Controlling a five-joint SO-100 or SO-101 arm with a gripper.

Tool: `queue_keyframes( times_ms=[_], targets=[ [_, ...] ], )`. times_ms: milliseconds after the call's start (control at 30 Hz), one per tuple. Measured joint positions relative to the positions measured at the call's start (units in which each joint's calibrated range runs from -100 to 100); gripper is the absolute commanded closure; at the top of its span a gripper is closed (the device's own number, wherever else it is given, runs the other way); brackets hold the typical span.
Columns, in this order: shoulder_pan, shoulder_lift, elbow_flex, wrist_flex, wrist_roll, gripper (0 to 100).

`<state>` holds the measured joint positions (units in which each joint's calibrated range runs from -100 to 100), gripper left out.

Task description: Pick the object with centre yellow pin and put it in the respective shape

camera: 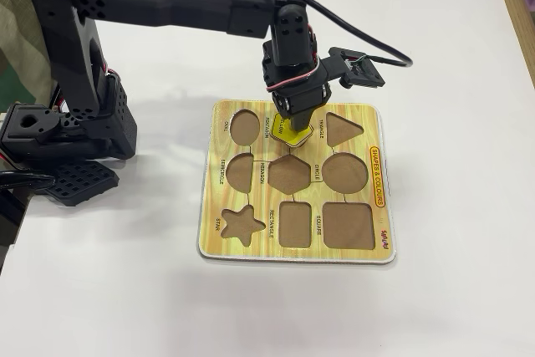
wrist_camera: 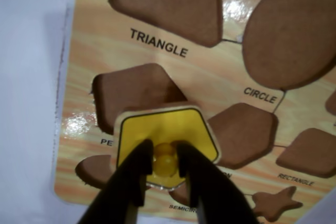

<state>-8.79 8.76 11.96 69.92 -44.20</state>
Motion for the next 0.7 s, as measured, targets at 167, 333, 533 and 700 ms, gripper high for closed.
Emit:
queue_keyframes(
  times_ms=[167,333,533,700],
  targets=[
    [-0.09,0.0,0.0,0.0,-0.26,98],
    [-0.56,0.0,0.0,0.0,-2.34,99],
    [-4.02,0.0,0.0,0.0,-2.7,99],
    [-4.96,1.89,0.0,-0.17,-2.7,99]
  ],
)
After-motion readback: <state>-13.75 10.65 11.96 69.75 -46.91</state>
